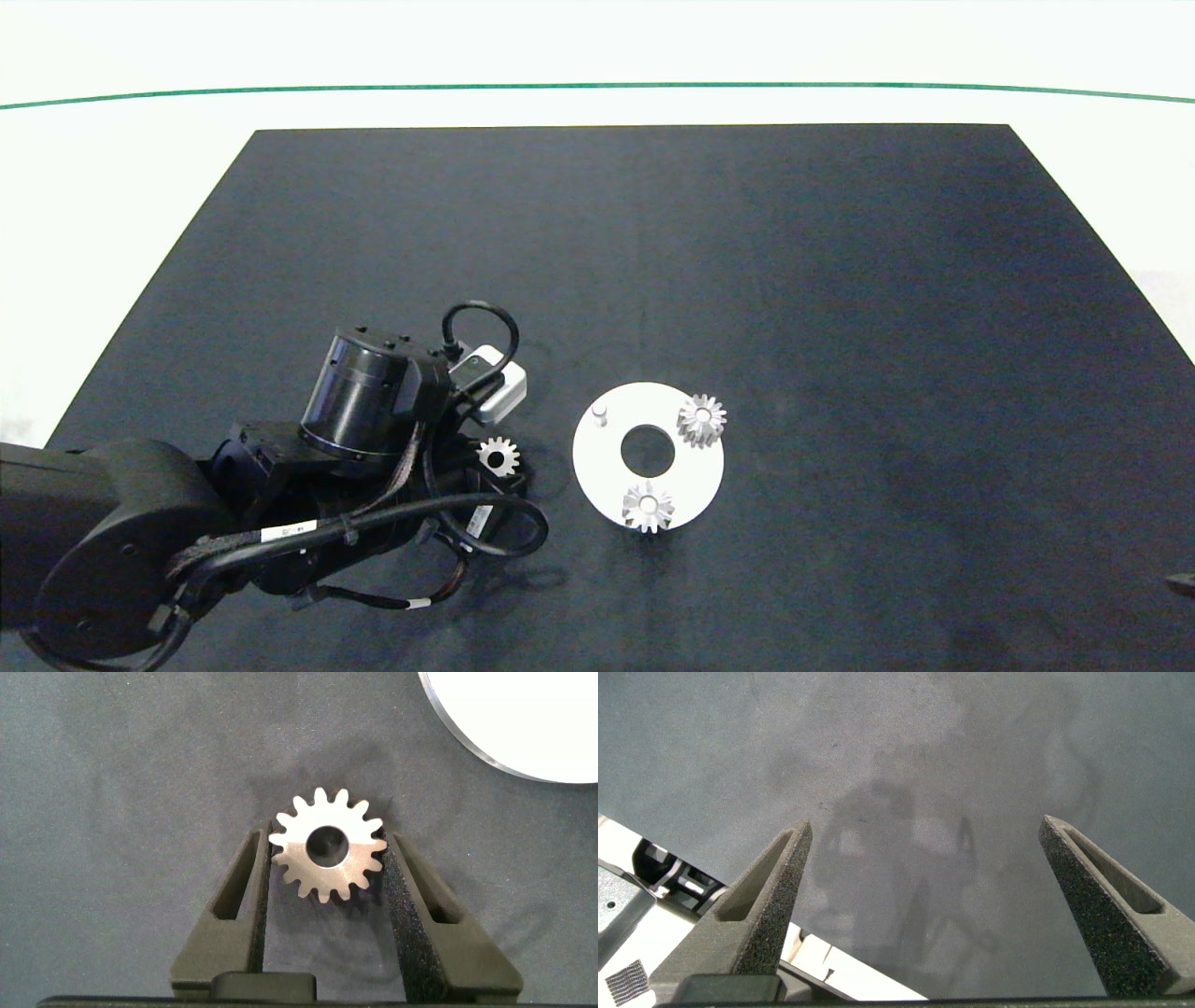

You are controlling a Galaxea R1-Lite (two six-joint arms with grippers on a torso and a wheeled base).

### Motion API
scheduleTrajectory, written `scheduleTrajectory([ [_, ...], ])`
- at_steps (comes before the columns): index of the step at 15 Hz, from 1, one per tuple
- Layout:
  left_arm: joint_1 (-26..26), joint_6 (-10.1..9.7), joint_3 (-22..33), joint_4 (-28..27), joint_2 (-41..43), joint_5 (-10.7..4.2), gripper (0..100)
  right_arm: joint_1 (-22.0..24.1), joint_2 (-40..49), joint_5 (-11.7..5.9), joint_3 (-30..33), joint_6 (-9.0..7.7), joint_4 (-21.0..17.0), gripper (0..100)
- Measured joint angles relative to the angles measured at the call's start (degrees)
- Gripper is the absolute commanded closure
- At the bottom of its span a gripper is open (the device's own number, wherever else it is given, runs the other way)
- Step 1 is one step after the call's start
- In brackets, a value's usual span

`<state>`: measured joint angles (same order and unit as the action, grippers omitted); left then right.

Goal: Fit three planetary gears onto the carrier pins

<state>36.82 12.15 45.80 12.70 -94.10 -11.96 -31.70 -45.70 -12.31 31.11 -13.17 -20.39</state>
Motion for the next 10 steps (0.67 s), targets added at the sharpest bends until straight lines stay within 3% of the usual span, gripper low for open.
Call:
scheduleTrajectory([
  [10, 0.1, -0.09, -0.1, -0.1, 0.1, 0.02, 92, -0.2, 0.0, 0.07, 0.0, -0.02, 0.0, 0],
])
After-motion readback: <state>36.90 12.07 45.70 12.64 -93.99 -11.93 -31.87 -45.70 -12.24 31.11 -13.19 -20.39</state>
